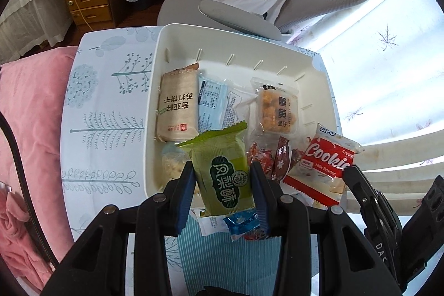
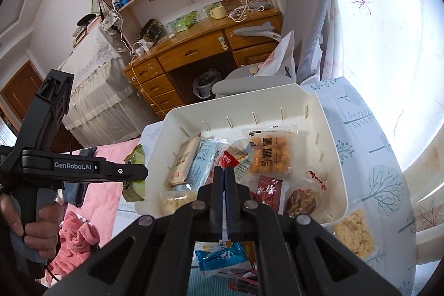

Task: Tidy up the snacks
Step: 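Lower yellow-green packet into basket and open left tool while right releases Cookies packet there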

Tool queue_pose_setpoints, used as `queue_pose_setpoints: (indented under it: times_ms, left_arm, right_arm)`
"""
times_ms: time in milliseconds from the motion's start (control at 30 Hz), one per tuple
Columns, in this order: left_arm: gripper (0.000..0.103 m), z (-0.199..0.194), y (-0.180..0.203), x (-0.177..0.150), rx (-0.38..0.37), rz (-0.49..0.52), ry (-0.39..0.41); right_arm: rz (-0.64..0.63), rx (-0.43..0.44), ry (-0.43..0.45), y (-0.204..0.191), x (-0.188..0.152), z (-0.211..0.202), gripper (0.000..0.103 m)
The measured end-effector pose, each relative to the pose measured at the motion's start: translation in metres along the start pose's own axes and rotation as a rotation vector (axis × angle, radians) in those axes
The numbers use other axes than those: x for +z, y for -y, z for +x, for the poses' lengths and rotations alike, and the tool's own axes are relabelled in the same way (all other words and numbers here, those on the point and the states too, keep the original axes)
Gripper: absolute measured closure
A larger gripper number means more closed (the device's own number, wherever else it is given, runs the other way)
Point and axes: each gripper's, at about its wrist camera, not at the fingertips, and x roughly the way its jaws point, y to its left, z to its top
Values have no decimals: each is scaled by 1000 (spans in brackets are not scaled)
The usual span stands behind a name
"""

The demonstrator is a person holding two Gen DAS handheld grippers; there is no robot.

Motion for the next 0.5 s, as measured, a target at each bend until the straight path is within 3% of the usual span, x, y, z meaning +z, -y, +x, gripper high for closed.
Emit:
queue_pose_setpoints:
  times_ms: [100, 233, 400, 500]
  left_arm:
    - [65, -3, 1, -1, -8, 6, 12]
    - [40, -10, 5, -4, -15, 13, 33]
    - [39, -22, 11, -14, -15, 8, 58]
    - [39, -26, 12, -23, 10, -10, 49]
  right_arm:
    - [-5, -10, -5, -1, 0, 0, 98]
    - [0, -18, -13, 0, -1, -2, 98]
    - [-4, -23, -15, 0, -4, -11, 89]
    - [-6, -22, -6, 0, -6, -21, 75]
